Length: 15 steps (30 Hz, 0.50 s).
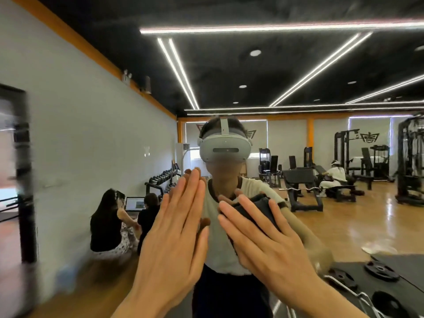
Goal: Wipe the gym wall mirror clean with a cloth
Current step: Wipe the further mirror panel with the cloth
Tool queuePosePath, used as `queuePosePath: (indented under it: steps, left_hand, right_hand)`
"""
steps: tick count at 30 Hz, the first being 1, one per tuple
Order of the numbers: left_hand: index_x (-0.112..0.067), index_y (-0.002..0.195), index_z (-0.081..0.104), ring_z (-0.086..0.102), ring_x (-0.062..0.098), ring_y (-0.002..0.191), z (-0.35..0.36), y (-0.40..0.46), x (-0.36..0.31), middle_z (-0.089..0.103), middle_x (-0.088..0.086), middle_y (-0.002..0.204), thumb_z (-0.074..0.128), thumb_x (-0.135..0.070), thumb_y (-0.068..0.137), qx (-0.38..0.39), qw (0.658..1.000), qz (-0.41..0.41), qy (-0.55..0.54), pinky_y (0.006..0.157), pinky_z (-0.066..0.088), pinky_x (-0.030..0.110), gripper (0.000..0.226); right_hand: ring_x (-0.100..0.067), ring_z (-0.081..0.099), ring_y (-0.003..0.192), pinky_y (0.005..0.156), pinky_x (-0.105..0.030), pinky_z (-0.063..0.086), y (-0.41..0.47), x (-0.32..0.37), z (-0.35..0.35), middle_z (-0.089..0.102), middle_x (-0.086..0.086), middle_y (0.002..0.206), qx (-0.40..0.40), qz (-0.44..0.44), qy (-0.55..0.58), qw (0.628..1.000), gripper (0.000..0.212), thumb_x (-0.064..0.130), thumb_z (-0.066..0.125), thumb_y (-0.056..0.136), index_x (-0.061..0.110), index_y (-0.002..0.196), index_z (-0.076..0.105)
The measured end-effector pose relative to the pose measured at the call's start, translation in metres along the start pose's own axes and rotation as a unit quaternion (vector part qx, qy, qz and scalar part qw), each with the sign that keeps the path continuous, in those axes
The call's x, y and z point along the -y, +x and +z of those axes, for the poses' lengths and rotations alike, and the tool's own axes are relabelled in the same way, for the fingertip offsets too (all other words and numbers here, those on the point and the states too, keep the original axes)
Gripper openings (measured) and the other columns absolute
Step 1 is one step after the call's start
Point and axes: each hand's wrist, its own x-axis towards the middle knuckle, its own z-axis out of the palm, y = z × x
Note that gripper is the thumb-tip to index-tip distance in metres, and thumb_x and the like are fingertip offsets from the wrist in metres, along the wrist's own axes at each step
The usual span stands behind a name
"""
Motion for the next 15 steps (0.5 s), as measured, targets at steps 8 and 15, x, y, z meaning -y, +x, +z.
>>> queuePosePath:
  steps: [8,15]
  left_hand:
    - [-0.014,0.162,0.006,-0.003,0.013,0.156,-0.027,0.02,0.034,0.003,0.003,0.17,0.032,-0.022,0.104,-0.029,0.998,-0.046,-0.022,0.125,-0.005,0.029,0.064]
    - [-0.012,0.162,0.01,-0.004,0.01,0.156,-0.043,0.012,0.057,0.002,0.0,0.17,0.029,-0.027,0.106,-0.009,0.997,-0.075,-0.007,0.125,-0.006,0.026,0.062]
  right_hand:
    - [-0.032,0.032,0.144,0.122,-0.047,0.005,0.106,-0.042,-0.01,0.043,-0.017,0.154,-0.082,0.108,0.059,0.989,0.048,0.02,0.041,0.102,0.005,0.147,0.041]
    - [-0.034,0.034,0.144,0.124,-0.042,0.0,0.11,-0.046,-0.018,0.047,-0.02,0.15,-0.08,0.121,0.117,0.982,0.046,0.013,0.041,0.101,0.0,0.144,0.048]
